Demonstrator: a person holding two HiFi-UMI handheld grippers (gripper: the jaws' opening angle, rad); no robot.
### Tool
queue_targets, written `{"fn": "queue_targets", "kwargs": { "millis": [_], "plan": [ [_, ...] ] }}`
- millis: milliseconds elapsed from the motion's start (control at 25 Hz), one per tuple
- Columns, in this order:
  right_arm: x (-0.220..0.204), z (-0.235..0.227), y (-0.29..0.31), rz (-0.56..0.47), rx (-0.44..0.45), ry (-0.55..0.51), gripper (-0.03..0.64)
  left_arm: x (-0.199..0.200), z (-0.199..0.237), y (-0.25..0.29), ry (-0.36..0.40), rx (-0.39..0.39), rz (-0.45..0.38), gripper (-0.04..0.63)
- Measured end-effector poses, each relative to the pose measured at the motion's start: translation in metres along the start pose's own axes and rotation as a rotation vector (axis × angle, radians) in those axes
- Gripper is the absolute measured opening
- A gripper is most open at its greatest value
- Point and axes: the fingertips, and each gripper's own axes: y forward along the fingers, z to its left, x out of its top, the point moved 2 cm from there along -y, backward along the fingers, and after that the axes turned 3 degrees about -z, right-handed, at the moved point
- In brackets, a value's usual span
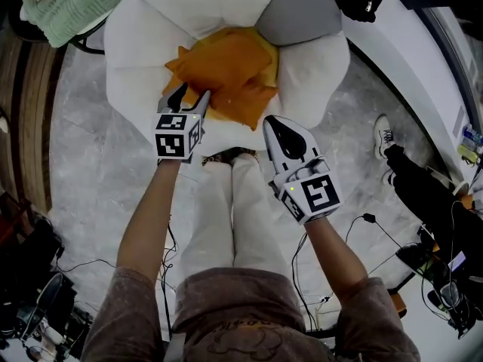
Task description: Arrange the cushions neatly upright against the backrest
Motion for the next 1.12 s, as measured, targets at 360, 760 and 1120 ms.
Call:
{"fn": "queue_targets", "kwargs": {
  "millis": [360, 760, 1120],
  "plan": [
    [-0.004, -0.004, 0.001, 0.010, -0.005, 0.014, 0.020, 0.000, -0.008, 0.007, -0.036, -0.048, 0.030, 0.077],
    [-0.016, 0.005, 0.010, 0.009, -0.027, 0.025, 0.020, 0.001, 0.003, 0.010, -0.029, -0.067, 0.029, 0.028],
    [-0.003, -0.011, -0.003, 0.004, -0.028, 0.044, 0.020, 0.045, -0.039, 0.020, -0.034, -0.087, 0.046, 0.027]
  ]
}}
